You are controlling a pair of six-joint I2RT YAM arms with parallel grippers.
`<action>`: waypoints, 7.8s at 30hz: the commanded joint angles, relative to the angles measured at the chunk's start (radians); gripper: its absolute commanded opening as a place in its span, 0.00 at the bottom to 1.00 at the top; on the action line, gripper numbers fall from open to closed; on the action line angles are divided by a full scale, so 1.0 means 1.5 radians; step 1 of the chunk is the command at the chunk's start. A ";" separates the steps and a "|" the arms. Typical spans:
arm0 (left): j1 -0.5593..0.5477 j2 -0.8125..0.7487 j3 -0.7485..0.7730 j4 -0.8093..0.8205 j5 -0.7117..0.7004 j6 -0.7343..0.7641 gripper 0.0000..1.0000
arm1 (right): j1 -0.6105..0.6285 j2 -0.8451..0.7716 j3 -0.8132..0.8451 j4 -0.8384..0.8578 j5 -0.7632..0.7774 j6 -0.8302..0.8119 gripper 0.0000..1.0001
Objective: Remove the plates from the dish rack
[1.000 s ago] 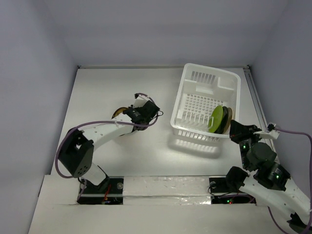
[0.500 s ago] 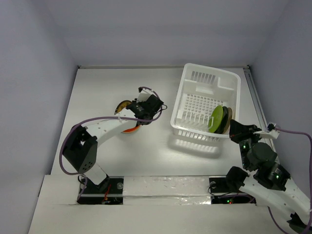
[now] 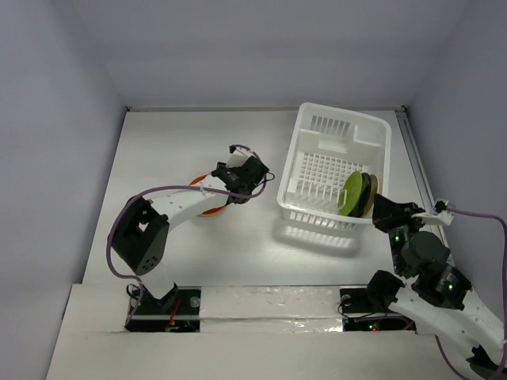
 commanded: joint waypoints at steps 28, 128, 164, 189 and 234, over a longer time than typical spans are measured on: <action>0.001 0.005 0.024 -0.048 -0.013 -0.017 0.82 | 0.002 0.028 0.003 0.022 0.001 -0.007 0.14; 0.027 -0.980 -0.281 0.110 0.185 -0.078 0.39 | -0.336 0.767 0.419 -0.247 -0.163 -0.272 0.00; 0.066 -0.976 -0.286 0.125 0.199 -0.074 0.69 | -0.014 0.914 0.616 0.082 -0.419 -0.160 0.00; 0.086 -0.959 -0.289 0.130 0.214 -0.070 0.70 | 0.011 1.240 0.705 0.184 -0.623 0.002 0.45; 0.104 -0.920 -0.299 0.172 0.338 -0.033 0.50 | -0.412 0.693 0.344 -0.279 -0.218 -0.095 0.36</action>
